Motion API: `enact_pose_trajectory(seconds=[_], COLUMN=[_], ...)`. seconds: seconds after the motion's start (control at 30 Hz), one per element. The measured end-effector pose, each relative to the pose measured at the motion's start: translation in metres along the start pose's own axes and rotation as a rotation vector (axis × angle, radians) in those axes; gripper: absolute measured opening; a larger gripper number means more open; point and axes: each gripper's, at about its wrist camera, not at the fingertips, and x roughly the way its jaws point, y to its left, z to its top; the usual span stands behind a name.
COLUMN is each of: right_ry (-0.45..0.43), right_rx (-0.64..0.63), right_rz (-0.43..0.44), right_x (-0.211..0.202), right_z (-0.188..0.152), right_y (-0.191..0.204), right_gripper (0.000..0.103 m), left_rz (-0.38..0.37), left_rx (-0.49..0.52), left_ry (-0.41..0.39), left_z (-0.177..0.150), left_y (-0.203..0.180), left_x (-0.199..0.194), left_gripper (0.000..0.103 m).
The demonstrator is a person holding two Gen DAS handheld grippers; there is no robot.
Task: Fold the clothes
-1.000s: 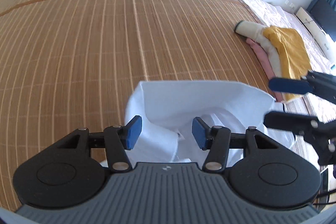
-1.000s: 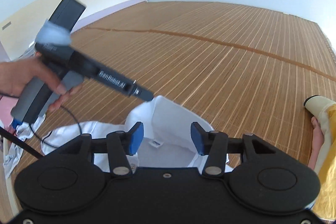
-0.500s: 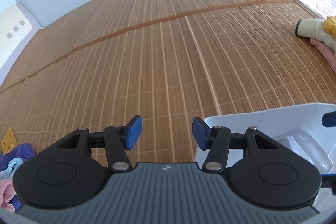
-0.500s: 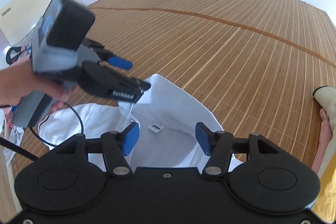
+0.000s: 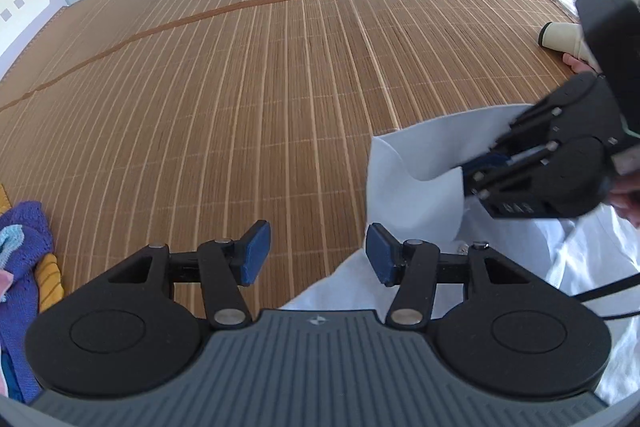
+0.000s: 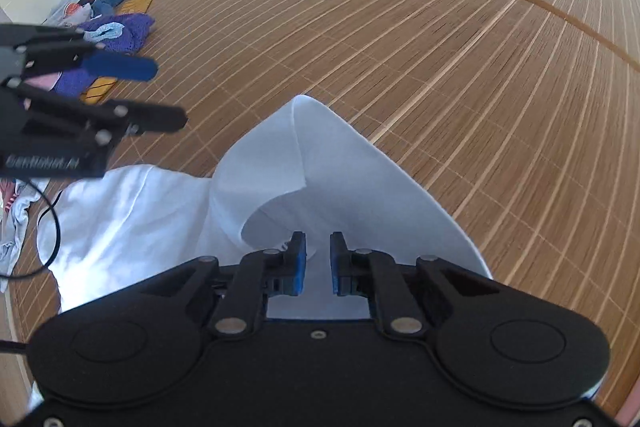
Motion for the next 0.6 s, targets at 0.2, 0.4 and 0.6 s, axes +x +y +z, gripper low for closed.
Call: enact_pose_trajectory(seconds=[0.2,0.4,0.6], right_ry=[-0.086,-0.328,-0.155], right_rx=[0.109,0.297,0.295], right_rz=[-0.100,-0.045,-0.088], right_x=[0.015,-0.077,-0.085], right_z=[0.027,0.029,-0.013], right_y=[-0.018,-0.042,-0.045], right_gripper=[0.013,0.036,0.031], left_rz=[-0.120,-0.091,-0.008], left_rx=[0.009,0.046,-0.015], left_ry=[0.039,0.011,0.022], left_z=[-0.013,-0.002,0.016], left_y=[-0.016,-0.024,-0.017], left_x=[0.013,0.042,0.072], left_gripper=[0.059,0.059,0.060])
